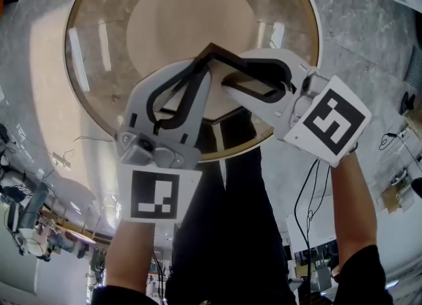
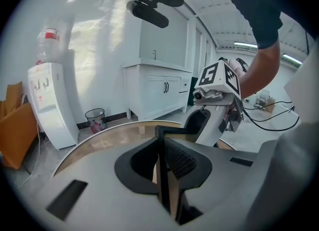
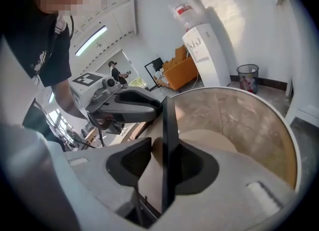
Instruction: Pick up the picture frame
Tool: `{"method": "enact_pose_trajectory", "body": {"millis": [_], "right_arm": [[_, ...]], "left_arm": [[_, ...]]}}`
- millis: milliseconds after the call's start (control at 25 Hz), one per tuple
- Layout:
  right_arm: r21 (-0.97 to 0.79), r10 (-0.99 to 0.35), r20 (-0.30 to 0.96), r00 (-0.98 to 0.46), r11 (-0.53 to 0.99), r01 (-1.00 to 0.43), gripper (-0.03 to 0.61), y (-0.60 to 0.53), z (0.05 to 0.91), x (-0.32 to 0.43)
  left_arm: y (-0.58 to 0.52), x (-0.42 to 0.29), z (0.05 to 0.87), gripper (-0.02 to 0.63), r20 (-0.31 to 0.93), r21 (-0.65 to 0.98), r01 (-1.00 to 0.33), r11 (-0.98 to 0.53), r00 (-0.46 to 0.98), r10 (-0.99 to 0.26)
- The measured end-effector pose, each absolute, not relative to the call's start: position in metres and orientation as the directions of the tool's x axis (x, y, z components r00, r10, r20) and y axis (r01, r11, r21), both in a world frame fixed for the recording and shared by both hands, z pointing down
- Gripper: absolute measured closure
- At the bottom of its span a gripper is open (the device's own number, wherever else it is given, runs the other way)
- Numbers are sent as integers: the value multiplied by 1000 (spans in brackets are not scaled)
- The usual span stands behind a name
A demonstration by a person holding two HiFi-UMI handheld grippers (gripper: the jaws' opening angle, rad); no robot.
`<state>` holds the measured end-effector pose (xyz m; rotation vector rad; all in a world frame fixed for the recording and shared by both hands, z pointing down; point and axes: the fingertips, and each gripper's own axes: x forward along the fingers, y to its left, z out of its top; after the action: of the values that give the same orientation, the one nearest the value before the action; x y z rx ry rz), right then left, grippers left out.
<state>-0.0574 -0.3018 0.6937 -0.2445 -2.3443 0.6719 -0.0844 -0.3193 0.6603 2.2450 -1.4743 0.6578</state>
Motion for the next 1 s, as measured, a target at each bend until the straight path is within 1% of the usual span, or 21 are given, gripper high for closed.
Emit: {"method": "enact_pose_trajectory", "body": {"millis": [160,280,480,720,880,1000], "right_arm": [[-615,357,497,-791,788,-31,493,-302,688,-58],[-676,353,461,-814,734,-64,531,-302,677,-58],[-662,279,498,-821,734,-152,538,-298,654,-55],[-618,186,545,-817,748,-242,540,-292,621,-53],[-602,87,581,-809,715,-355,541,-294,605,-41],[-571,21,601,-799,711,-411,541,-293,587,-33]], "left_arm": [[-321,-84,661,560,579,50,-922,-385,340,-741],[-321,-86,657,560,585,47,-932,-359,317,-747],[-316,-82,635,560,587,-5,-938,-347,278,-761],[-309,-81,599,560,573,-46,-930,-366,275,-772],[-297,-83,570,566,551,-63,-929,-364,271,-789],[-286,-92,546,576,522,-72,-934,-350,264,-811]]}}
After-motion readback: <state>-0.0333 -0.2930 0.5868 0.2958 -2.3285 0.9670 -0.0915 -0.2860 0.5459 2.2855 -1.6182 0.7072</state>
